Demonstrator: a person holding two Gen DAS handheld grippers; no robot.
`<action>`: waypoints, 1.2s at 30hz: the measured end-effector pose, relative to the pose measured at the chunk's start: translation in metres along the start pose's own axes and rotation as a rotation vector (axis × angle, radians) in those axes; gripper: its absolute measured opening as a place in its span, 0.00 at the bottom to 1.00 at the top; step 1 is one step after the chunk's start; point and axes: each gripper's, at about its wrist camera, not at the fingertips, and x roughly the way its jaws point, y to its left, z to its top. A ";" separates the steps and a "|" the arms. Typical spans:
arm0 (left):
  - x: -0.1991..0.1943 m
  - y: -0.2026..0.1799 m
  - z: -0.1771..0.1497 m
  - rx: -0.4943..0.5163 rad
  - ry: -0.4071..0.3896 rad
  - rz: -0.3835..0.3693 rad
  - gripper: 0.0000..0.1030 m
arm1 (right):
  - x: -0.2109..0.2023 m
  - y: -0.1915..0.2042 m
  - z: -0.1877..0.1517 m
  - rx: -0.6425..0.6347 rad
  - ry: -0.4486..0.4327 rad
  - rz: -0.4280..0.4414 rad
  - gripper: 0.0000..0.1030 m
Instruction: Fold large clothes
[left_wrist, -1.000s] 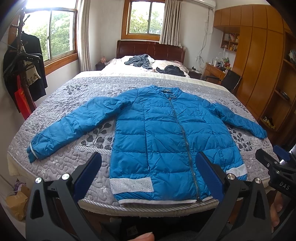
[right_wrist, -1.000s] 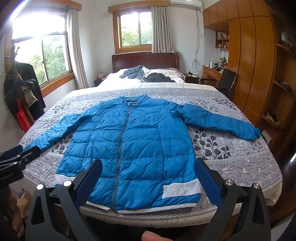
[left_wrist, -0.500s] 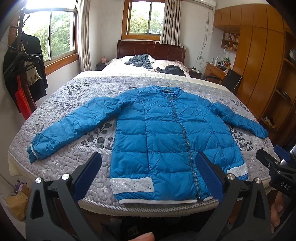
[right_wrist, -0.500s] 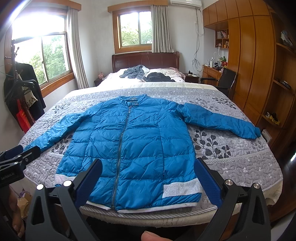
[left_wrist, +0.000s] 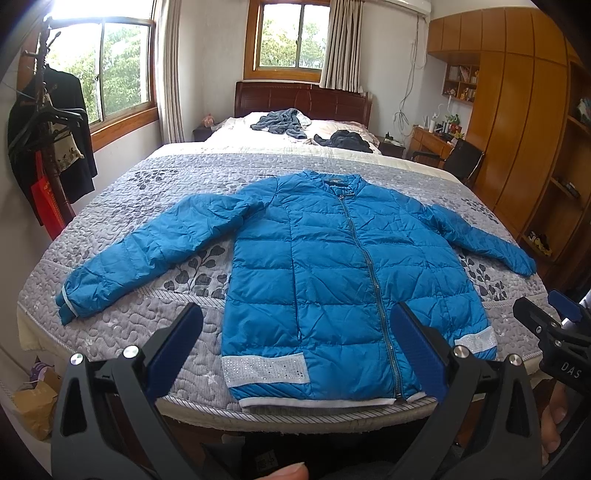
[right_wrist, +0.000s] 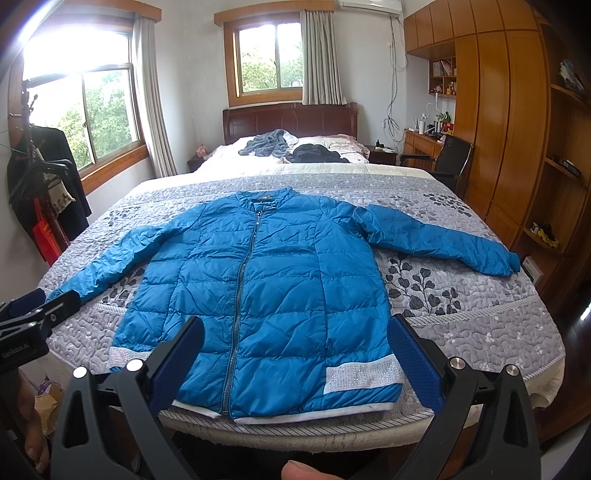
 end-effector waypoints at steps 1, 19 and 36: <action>0.000 0.001 0.000 0.000 0.000 -0.001 0.97 | 0.000 0.000 0.000 0.000 0.000 0.000 0.96; 0.008 0.001 -0.001 -0.006 0.007 0.011 0.97 | 0.003 0.000 -0.003 0.006 0.016 0.000 0.96; 0.088 0.045 0.028 -0.107 0.021 -0.098 0.97 | 0.080 -0.154 0.022 0.385 0.030 0.030 0.96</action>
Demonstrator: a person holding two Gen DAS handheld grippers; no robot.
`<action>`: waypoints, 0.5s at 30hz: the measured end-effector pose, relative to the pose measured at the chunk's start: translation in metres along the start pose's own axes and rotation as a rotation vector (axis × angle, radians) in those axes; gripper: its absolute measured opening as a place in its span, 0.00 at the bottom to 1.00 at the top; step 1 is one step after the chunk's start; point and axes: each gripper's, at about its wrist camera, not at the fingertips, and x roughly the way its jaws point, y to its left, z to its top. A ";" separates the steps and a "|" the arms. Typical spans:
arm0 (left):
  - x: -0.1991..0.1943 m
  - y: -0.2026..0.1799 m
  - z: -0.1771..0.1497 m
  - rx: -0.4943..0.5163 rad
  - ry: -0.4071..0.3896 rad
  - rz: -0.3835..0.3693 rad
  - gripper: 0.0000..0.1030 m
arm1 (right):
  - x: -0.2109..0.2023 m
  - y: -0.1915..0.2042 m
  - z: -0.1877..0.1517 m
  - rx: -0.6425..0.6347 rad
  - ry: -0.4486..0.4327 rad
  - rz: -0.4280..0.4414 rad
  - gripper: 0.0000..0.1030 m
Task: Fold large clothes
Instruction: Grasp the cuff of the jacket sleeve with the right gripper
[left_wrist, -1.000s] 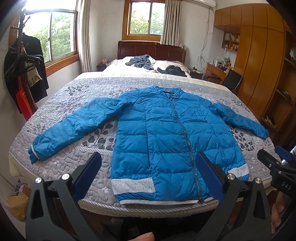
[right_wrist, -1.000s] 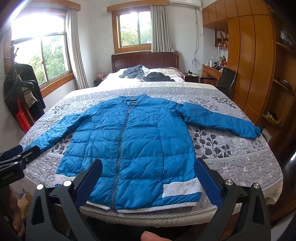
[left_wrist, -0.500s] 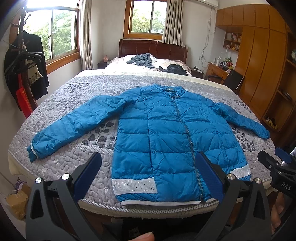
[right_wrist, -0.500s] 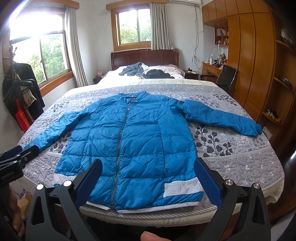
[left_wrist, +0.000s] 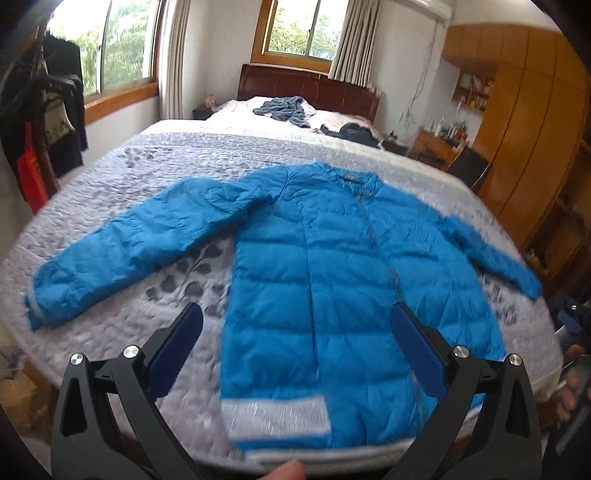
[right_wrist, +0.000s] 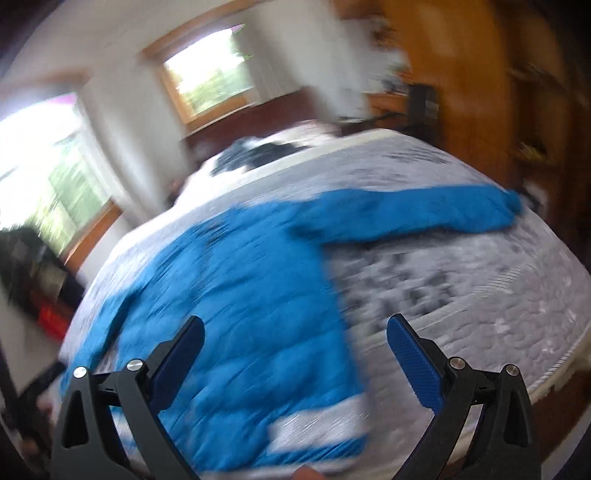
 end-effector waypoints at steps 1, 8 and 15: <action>0.007 0.005 0.004 -0.020 -0.010 -0.053 0.97 | 0.011 -0.027 0.013 0.064 0.003 -0.026 0.96; 0.052 0.015 0.025 -0.068 0.061 -0.096 0.97 | 0.059 -0.196 0.061 0.552 -0.047 -0.015 0.88; 0.080 0.017 0.029 -0.128 0.113 -0.129 0.97 | 0.100 -0.308 0.067 0.906 -0.115 0.098 0.72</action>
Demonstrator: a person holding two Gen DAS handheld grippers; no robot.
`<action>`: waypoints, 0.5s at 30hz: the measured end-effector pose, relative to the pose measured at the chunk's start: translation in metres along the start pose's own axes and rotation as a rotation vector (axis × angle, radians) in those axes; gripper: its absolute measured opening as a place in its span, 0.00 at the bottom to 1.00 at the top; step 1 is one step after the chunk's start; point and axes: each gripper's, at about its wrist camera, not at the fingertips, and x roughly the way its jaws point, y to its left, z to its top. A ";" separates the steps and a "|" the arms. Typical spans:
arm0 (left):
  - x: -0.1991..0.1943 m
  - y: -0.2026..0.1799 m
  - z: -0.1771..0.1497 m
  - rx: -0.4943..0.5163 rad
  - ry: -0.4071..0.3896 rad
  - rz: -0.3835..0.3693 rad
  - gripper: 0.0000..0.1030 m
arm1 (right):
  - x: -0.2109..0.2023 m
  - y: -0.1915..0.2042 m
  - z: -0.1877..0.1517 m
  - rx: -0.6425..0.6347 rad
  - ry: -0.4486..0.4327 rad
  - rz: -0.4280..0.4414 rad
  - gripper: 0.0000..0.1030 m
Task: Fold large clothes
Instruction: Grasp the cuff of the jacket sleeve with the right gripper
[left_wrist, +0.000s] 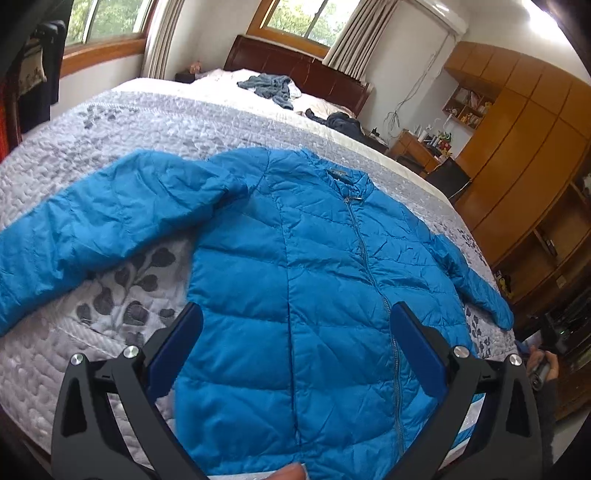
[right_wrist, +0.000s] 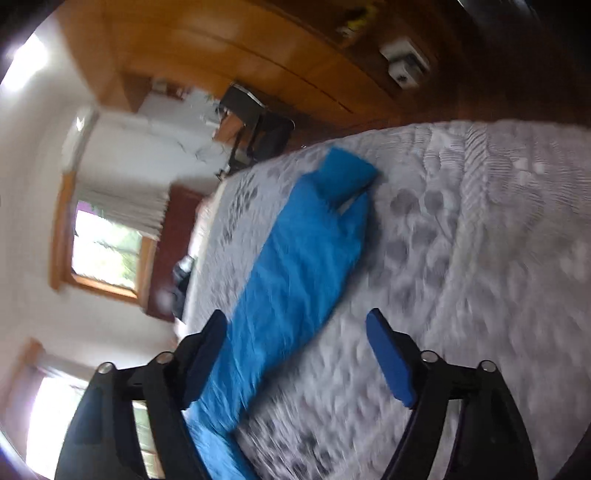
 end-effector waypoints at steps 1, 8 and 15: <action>0.002 0.001 0.001 -0.002 0.003 -0.001 0.97 | 0.008 -0.010 0.010 0.046 0.004 0.014 0.68; 0.015 -0.006 0.013 0.003 0.008 0.013 0.97 | 0.040 -0.030 0.029 0.089 -0.011 -0.014 0.55; 0.034 -0.017 0.020 0.020 0.042 0.010 0.97 | 0.057 -0.014 0.039 0.060 -0.016 0.001 0.54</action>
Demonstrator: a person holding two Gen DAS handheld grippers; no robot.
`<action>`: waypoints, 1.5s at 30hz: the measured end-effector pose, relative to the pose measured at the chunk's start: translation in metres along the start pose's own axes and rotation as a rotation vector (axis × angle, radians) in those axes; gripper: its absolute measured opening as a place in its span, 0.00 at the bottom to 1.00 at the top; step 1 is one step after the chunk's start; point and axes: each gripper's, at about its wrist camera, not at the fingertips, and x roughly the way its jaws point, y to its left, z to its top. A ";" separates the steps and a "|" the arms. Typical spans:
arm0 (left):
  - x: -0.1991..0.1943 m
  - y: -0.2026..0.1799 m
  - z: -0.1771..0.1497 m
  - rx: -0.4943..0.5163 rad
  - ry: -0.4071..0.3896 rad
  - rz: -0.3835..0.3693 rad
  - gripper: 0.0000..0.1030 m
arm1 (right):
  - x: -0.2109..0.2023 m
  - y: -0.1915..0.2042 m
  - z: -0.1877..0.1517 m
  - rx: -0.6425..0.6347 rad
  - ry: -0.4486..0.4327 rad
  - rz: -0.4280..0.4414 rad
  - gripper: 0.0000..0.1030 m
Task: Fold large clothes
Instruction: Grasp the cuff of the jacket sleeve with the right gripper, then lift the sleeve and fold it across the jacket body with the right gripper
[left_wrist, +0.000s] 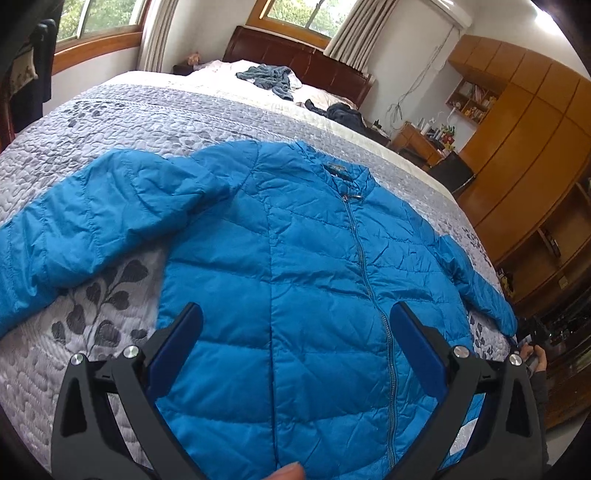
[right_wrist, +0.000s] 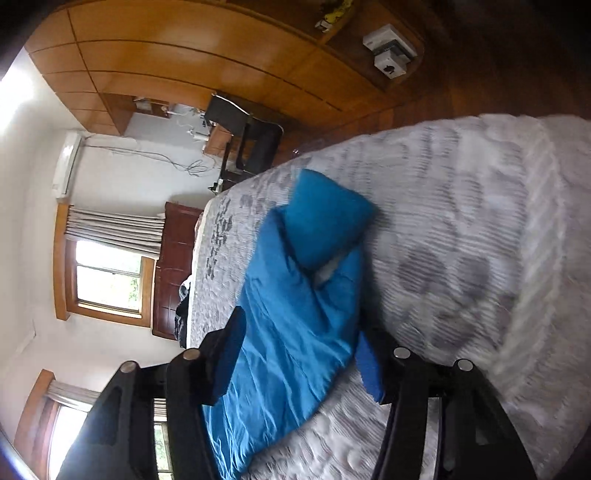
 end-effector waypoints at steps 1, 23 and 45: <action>0.002 -0.001 0.001 0.004 0.002 -0.001 0.97 | 0.004 0.003 0.003 -0.010 0.003 -0.002 0.51; -0.025 0.025 0.015 -0.005 0.004 -0.178 0.97 | -0.070 0.237 -0.039 -0.519 -0.139 0.078 0.10; -0.033 0.009 0.041 0.052 -0.014 -0.241 0.97 | -0.001 0.370 -0.354 -1.192 -0.020 0.114 0.09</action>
